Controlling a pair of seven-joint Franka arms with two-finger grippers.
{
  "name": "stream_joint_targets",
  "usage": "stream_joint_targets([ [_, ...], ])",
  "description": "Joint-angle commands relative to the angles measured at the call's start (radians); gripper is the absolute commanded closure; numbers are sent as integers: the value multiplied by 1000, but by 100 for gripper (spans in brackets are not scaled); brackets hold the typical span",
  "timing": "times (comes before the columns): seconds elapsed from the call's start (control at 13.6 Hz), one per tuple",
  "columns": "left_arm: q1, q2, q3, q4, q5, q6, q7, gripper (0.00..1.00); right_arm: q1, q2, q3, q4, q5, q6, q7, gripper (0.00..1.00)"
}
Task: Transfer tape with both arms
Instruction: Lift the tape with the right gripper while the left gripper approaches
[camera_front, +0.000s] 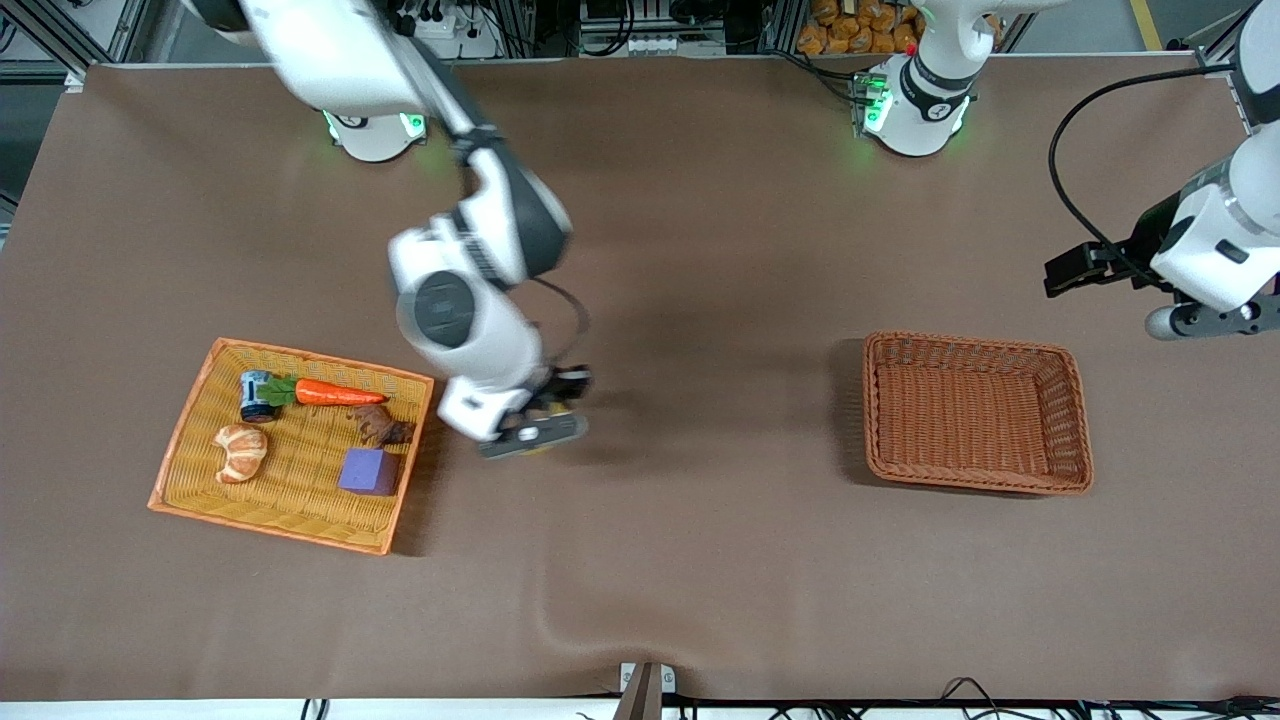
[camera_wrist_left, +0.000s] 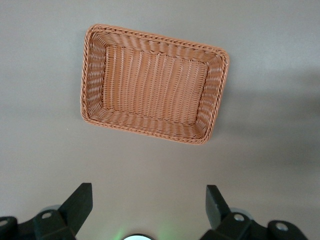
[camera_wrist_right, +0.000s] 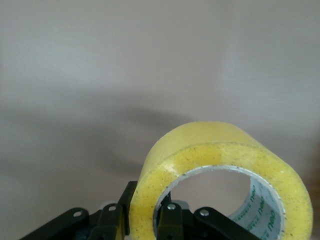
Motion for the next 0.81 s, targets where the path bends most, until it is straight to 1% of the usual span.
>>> stream_joint_targets([
  [0.0,-8,41,-6,0,-7,14,23,0,35,104,-9,78,16,50,97,100],
  [0.07,-9,53,-9,0,-5,15,23,0,53,145,15,88,16,79,127,100],
  [0.15,-11,64,-10,0,-7,15,23,0,61,179,20,102,16,116,193,100],
  [0.29,-18,74,-10,-4,-7,26,21,0,70,202,23,104,16,122,233,100],
  [0.37,-26,77,-10,-6,-7,31,21,0,75,207,23,99,15,124,237,85],
  [0.51,-32,82,-15,-6,-7,37,12,0,76,190,23,95,20,110,238,50],
  [0.59,-44,87,-18,-6,-7,40,7,0,76,174,23,90,20,74,240,27],
  [0.66,-55,93,-18,-9,-4,57,7,0,75,140,22,90,20,14,240,14],
  [0.73,-60,94,-18,-15,-4,75,7,0,61,91,17,88,17,-58,235,9],
])
